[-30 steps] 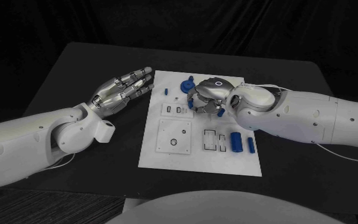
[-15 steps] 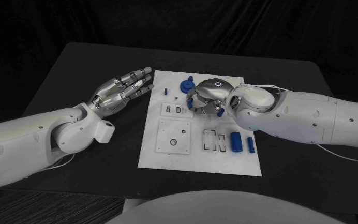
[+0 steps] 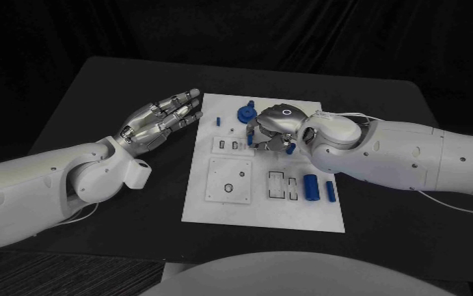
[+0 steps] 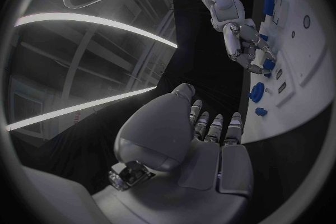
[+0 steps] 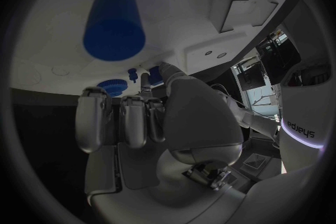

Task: Assemble the parts on the task board

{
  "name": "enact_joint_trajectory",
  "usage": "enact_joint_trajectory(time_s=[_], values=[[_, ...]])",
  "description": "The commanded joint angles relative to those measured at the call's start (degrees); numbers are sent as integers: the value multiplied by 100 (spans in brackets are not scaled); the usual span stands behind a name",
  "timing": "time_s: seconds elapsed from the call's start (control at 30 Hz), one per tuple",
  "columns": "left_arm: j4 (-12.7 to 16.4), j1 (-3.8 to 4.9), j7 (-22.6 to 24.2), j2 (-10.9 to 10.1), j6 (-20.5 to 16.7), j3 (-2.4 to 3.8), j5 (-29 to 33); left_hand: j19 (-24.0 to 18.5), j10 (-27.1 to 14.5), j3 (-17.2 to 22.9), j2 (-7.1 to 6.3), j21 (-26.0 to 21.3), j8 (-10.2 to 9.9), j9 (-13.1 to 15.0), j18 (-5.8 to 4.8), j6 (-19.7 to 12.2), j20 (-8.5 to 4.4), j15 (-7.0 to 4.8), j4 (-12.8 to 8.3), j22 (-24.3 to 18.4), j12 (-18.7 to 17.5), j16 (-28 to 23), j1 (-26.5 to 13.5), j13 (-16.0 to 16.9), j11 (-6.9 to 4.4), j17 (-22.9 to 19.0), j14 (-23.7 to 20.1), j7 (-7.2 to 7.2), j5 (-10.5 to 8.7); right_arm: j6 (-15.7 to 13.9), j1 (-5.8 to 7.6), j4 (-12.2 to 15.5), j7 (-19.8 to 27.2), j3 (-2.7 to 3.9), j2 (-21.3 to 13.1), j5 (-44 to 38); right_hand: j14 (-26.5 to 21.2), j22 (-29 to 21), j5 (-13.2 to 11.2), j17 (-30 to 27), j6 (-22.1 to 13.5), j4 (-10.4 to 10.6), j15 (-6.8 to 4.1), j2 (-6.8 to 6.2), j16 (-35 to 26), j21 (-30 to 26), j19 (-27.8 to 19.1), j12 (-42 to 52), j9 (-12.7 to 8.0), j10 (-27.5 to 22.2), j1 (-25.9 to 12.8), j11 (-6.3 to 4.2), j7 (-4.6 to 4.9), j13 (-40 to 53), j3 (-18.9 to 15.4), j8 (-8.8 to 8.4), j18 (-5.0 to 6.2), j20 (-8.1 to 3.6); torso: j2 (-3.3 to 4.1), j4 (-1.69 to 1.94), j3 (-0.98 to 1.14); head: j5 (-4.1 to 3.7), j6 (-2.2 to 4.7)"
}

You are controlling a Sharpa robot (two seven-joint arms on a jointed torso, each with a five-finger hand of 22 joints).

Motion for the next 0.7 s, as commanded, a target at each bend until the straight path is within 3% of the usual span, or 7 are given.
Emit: enact_joint_trajectory(time_s=[0.03, 0.17, 0.47, 0.57, 0.7], values=[[3, -3, 50, 12, 88, 4, -4, -5, -35, 20, -5, -19, -20, -8, 82, -40, 15, 20, 2, -8, 16, -34, 22, -8, -10, -7, -4, -12, -8, 137, -29, 13, -99, -9, -10, -204, 503, 1200, -179, 1061, -73, 5, 58, 1, -17, -27, 207, 20, -22, 601, -111, 36, -3, 1508, -82, -55, 9, 52, -1, 1, -3, 2, -1], [-6, -4, 43, 15, 92, 4, -4, -6, -39, 25, -4, -20, -20, -9, 82, -43, 15, 19, 3, -9, 14, -36, 19, -9, -11, -7, -6, -11, -9, 136, -30, 17, -93, -9, -13, -219, 502, 1198, -423, 1054, -158, 47, 59, -2, -21, -36, 206, 20, -67, 601, -182, 37, -2, 1508, -158, -141, 11, 53, 2, -2, -5, 5, -1], [-21, -5, 34, 16, 94, 4, -4, -6, -39, 25, -4, -20, -20, -9, 82, -43, 15, 19, 3, -9, 14, -36, 19, -9, -11, -7, -6, -11, -9, 57, -30, 39, -55, -9, -55, -226, 498, 1196, -557, 1035, -542, 79, 58, -45, -33, -52, 205, 20, -302, 601, -157, 36, -6, 1508, -251, -541, 13, 53, 9, 4, 1, 2, -1], [-22, -5, 29, 11, 92, 4, -4, -6, -39, 25, -4, -20, -20, -9, 82, -43, 15, 19, 3, -9, 14, -36, 19, -9, -11, -7, -6, -11, -9, 6, -30, 72, -39, -9, -96, -227, 496, 1192, -574, 1026, -598, 94, 57, -62, -41, -66, 200, 20, -348, 601, -149, 34, -8, 1508, -268, -602, 16, 52, 9, 3, 2, 10, -1], [-15, -6, 25, -6, 82, 4, -4, -6, -39, 25, -4, -20, -20, -9, 82, -43, 15, 19, 3, -9, 14, -36, 19, -9, -11, -7, -6, -11, -9, -217, -28, 145, -9, -9, -179, -228, 490, 1178, -735, 1001, -828, 229, 71, -171, -59, -117, 183, 20, -502, 601, -145, 56, 23, 1508, -339, -792, 25, 61, 8, 0, 2, 15, -1]])
